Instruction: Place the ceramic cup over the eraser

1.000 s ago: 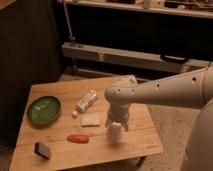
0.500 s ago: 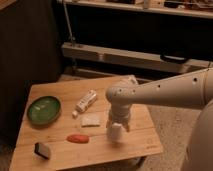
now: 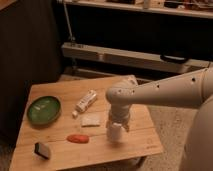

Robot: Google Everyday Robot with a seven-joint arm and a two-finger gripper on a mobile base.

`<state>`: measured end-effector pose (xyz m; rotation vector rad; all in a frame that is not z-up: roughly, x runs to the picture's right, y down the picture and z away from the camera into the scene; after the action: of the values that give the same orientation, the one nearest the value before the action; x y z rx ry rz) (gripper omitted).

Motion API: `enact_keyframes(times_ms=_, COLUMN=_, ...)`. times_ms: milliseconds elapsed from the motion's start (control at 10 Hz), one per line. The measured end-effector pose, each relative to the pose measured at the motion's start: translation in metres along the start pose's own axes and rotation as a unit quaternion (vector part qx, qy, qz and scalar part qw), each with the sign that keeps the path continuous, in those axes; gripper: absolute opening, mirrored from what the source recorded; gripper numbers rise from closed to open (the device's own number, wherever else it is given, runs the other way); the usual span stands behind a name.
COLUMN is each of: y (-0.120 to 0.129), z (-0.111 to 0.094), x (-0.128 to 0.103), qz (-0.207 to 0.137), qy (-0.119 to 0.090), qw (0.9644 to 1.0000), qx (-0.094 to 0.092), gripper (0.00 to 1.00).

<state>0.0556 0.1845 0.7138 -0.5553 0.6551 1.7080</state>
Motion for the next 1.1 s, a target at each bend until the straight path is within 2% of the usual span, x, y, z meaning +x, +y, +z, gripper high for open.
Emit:
enact_keyframes(times_ms=500, y=0.011, z=0.01, x=-0.001, qz=-0.002, qy=0.025, qw=0.9997, qx=-0.004, gripper=0.65)
enact_keyframes(times_ms=1100, y=0.01, z=0.015, x=-0.009, qz=0.002, qy=0.03, qw=0.9995, qx=-0.008, gripper=0.65)
